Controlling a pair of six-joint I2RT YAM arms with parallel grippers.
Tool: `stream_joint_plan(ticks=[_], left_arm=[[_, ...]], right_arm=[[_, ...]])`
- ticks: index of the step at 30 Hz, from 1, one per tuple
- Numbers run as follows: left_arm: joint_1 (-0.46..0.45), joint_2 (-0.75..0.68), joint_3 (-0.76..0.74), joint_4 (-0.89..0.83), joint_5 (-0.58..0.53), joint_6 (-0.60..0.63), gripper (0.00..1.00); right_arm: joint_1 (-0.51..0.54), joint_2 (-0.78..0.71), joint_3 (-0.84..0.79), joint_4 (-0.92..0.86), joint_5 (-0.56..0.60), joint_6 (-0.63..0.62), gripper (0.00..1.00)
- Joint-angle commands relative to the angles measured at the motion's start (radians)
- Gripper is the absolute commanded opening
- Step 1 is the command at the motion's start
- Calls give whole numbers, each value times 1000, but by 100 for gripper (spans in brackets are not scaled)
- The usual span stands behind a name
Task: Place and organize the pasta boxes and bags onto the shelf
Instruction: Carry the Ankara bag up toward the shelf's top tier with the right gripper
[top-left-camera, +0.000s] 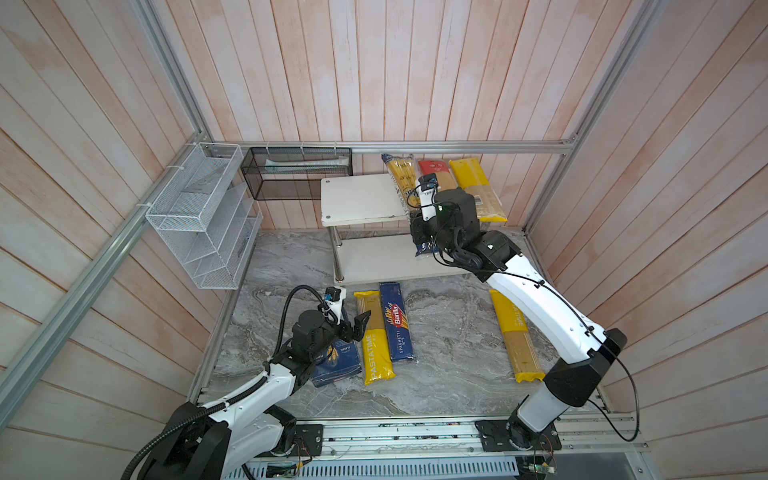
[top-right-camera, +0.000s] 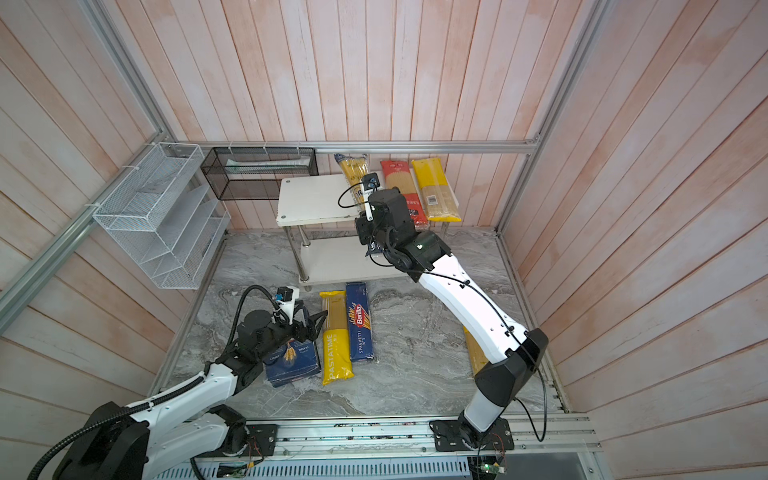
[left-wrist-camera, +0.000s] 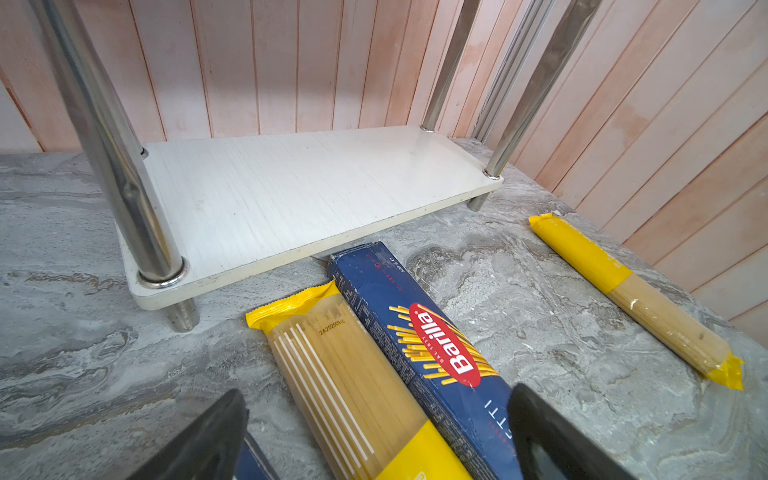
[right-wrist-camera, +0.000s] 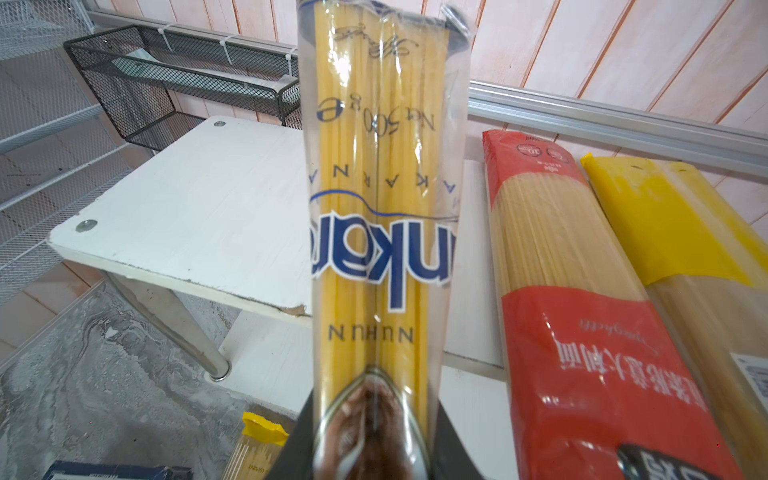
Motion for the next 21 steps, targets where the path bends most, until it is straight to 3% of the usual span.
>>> stream_joint_plan(ticks=[1,11,21], left_arm=[[-2,0,7,-6,-1,12,100],[-3,0,7,-3,8,10,100],[-4,2,9,-4,12,11,100]], right_arm=[[-17,13,111,135,59,-14,10],[-53,122,237,89,83,1,13],[-98,137,231,84,69,49,14]])
